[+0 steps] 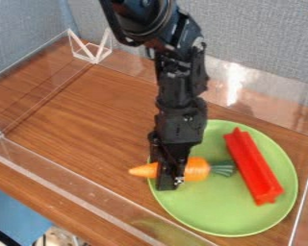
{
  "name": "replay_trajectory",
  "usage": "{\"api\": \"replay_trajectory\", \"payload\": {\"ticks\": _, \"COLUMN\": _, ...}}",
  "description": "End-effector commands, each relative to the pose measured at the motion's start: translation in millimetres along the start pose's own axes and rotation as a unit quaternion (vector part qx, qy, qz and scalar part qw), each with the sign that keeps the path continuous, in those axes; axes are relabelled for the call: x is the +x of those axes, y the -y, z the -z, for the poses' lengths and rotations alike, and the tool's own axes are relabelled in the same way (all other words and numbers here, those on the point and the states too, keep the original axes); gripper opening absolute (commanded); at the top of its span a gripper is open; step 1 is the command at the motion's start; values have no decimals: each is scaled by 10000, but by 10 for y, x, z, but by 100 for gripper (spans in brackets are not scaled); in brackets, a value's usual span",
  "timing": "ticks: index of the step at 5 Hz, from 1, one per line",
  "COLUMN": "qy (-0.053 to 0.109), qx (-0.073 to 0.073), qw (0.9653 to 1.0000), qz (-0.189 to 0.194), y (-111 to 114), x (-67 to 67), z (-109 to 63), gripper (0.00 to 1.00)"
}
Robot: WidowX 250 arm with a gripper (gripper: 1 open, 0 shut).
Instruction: Move the carrot from the green plate to the table
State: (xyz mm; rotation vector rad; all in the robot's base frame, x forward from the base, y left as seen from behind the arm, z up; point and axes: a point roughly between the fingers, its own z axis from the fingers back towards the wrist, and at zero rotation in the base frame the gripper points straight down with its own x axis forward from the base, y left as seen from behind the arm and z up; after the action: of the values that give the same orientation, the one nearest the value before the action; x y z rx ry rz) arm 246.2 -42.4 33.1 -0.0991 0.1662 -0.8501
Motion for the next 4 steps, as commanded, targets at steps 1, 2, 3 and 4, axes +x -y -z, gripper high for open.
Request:
{"api": "replay_trajectory", "payload": {"ticks": 1, "qy": 62, "qx": 268, "qw": 9996, "qz": -95, "y": -33, "x": -6, "z": -396, "gripper": 0}}
{"api": "replay_trajectory", "payload": {"ticks": 2, "qy": -80, "qx": 415, "qw": 9978, "qz": -511, "y": -110, "x": -128, "z": -751, "gripper": 0}}
{"api": "replay_trajectory", "payload": {"ticks": 3, "qy": -119, "qx": 557, "qw": 9935, "qz": -983, "y": -398, "x": -333, "z": -1041, "gripper": 0}}
{"api": "replay_trajectory", "payload": {"ticks": 4, "qy": -79, "qx": 568, "qw": 9874, "qz": -1477, "y": -702, "x": -568, "z": -1068, "gripper": 0}}
